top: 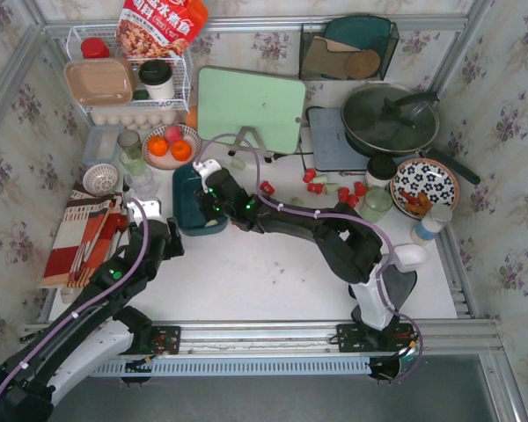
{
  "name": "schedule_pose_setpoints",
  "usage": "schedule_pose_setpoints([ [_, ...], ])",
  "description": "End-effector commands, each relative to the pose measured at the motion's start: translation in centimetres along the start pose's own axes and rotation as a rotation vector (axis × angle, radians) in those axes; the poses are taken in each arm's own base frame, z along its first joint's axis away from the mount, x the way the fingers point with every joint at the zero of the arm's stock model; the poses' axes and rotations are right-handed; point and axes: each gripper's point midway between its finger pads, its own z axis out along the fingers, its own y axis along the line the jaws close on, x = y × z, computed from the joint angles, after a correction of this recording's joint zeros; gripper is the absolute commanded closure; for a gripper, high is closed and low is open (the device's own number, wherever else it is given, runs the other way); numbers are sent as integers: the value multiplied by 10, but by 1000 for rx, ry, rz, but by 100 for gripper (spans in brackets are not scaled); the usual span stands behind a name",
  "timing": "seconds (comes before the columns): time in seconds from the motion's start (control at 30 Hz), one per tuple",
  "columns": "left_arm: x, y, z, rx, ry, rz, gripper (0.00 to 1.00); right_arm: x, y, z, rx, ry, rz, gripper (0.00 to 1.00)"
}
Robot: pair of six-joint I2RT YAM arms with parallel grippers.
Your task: Mix the coffee capsules in the storage basket
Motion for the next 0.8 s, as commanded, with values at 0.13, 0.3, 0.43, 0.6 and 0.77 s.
schedule_pose_setpoints([
  [0.13,-8,-4,-1,21,-30,-17,34,11,-10,-7,69,37,-5,29],
  [0.3,-7,-4,0,17,-23,-10,34,-2,-10,-22,70,15,3,21],
  [0.43,-6,-7,2,31,-21,-4,34,-15,-26,-51,137,-37,15,21],
  [0.6,-5,-26,4,123,6,41,34,-13,-59,-99,277,-119,21,21],
  [0.77,2,-37,11,163,51,52,34,7,-93,-146,400,-188,-7,21],
])
